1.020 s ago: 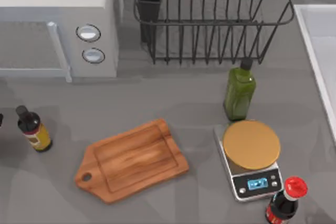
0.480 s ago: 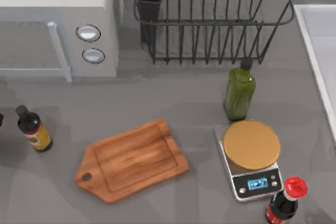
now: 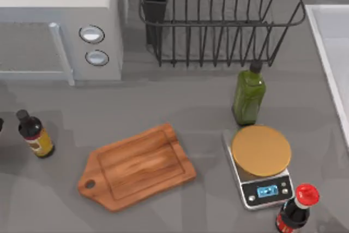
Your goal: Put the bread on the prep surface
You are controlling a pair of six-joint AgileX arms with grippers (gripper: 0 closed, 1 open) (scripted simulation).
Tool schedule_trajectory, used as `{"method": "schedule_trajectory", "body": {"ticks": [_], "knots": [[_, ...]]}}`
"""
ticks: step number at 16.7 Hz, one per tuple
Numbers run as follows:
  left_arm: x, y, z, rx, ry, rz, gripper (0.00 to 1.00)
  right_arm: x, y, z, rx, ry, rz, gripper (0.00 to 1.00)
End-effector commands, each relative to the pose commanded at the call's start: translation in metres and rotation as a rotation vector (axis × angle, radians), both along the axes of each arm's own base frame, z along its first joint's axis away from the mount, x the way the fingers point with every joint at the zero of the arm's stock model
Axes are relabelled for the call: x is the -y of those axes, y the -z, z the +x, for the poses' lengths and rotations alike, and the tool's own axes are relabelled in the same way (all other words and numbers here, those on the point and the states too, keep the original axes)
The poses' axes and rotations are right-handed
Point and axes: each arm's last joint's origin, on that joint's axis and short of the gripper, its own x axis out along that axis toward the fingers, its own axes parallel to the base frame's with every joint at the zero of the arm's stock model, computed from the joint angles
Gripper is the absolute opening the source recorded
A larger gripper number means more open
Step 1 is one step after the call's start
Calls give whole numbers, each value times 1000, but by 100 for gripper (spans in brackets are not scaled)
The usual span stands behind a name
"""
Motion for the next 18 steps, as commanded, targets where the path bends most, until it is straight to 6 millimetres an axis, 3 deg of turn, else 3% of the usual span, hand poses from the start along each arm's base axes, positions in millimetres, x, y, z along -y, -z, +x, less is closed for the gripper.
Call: {"method": "schedule_trajectory", "body": {"ticks": [7,11,15,18], "knots": [[-20,-49,-12,33,14,12,0,0,0,0,0,0,0,100],[-14,-67,-13,-48,24,-13,0,0,0,0,0,0,0,100],[-1,-95,-1,-12,6,-3,0,0,0,0,0,0,0,100],[1,-99,0,-2,0,0,0,0,0,0,0,0,0,100]]}}
